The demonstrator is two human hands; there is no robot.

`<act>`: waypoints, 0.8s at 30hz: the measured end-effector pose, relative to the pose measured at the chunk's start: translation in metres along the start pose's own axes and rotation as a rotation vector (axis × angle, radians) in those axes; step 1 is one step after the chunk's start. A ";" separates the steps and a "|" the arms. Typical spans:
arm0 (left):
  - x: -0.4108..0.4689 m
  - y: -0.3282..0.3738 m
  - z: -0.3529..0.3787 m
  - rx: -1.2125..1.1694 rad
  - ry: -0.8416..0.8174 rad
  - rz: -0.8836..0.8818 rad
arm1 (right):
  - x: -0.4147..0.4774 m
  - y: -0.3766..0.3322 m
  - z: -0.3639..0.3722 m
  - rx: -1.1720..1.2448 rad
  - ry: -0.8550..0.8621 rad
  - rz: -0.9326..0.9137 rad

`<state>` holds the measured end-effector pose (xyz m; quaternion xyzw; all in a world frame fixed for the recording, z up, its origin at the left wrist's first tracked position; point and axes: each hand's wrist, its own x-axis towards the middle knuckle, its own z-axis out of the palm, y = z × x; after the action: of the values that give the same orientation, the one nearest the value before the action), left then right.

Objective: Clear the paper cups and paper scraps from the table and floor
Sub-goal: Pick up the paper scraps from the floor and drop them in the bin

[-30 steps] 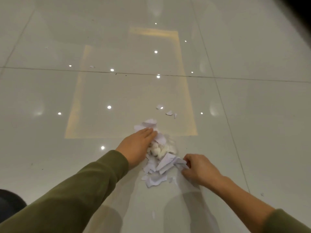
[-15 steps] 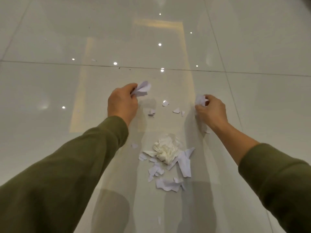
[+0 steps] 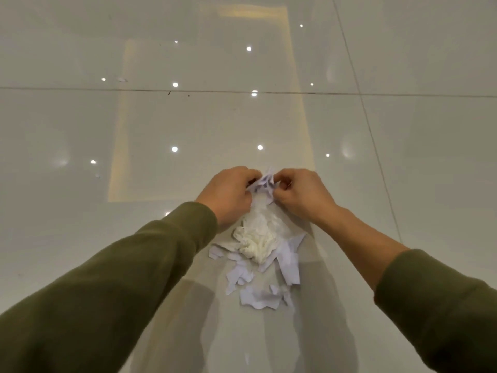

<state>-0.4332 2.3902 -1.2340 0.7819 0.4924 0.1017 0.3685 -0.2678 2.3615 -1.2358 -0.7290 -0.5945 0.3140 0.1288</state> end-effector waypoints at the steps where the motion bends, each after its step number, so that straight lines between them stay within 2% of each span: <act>1: -0.009 -0.002 0.000 -0.070 -0.021 -0.046 | -0.007 0.002 0.000 0.020 -0.054 0.021; 4: -0.028 -0.009 -0.014 -0.164 0.057 -0.144 | -0.023 0.008 -0.010 0.051 -0.058 0.082; 6: -0.038 -0.015 -0.030 -0.134 0.201 -0.130 | -0.031 0.019 -0.027 0.038 0.087 0.121; 9: -0.057 -0.033 -0.045 0.058 0.369 -0.168 | -0.047 0.051 -0.053 0.024 0.299 0.185; 11: -0.070 -0.044 -0.043 0.122 0.295 -0.262 | -0.056 0.066 -0.057 -0.004 0.267 0.236; 14: -0.085 -0.036 -0.026 -0.012 0.159 -0.318 | -0.069 0.063 -0.040 -0.113 0.124 0.196; 17: -0.098 -0.014 0.001 -0.008 0.056 -0.255 | -0.092 0.044 -0.015 -0.132 -0.011 0.121; 20: -0.110 -0.004 0.017 0.068 -0.171 -0.123 | -0.113 0.035 0.005 -0.176 -0.167 0.075; 22: -0.114 -0.001 0.021 0.163 -0.307 -0.076 | -0.121 0.030 0.013 -0.099 -0.307 0.037; 24: -0.117 0.007 0.028 0.260 -0.327 -0.054 | -0.126 0.023 0.019 -0.007 -0.387 0.007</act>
<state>-0.4714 2.2765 -1.2248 0.8155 0.4559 -0.1008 0.3419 -0.2739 2.2323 -1.2248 -0.6574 -0.6066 0.4470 0.0085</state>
